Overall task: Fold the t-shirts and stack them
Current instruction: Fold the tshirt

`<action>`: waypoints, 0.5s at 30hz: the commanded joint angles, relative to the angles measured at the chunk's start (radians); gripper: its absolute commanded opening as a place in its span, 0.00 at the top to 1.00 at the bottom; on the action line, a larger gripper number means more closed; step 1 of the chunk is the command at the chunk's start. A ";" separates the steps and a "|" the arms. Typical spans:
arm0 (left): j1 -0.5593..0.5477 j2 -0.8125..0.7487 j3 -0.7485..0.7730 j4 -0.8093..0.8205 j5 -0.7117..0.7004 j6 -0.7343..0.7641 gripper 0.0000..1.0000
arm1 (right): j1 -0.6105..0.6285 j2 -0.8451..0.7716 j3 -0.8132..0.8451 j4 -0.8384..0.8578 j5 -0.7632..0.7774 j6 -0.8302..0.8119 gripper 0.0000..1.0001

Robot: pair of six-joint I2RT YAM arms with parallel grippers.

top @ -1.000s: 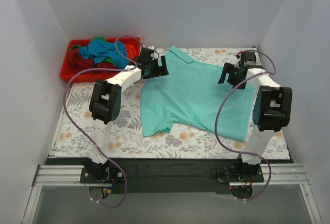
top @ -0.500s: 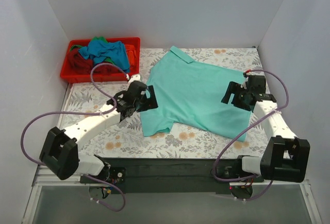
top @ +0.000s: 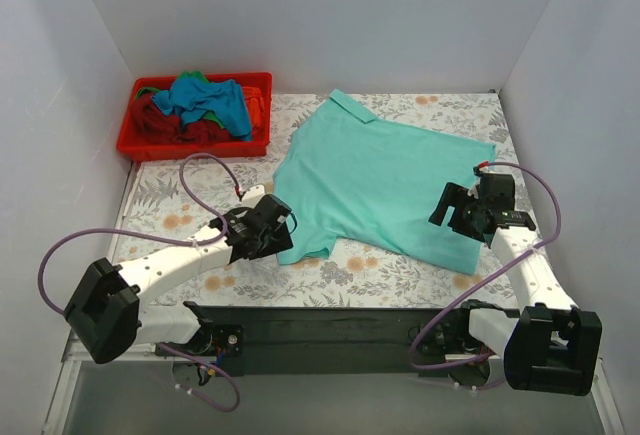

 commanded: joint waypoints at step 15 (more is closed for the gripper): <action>-0.066 0.138 -0.049 0.058 -0.003 -0.086 0.57 | 0.000 -0.029 -0.012 0.010 0.033 0.003 0.06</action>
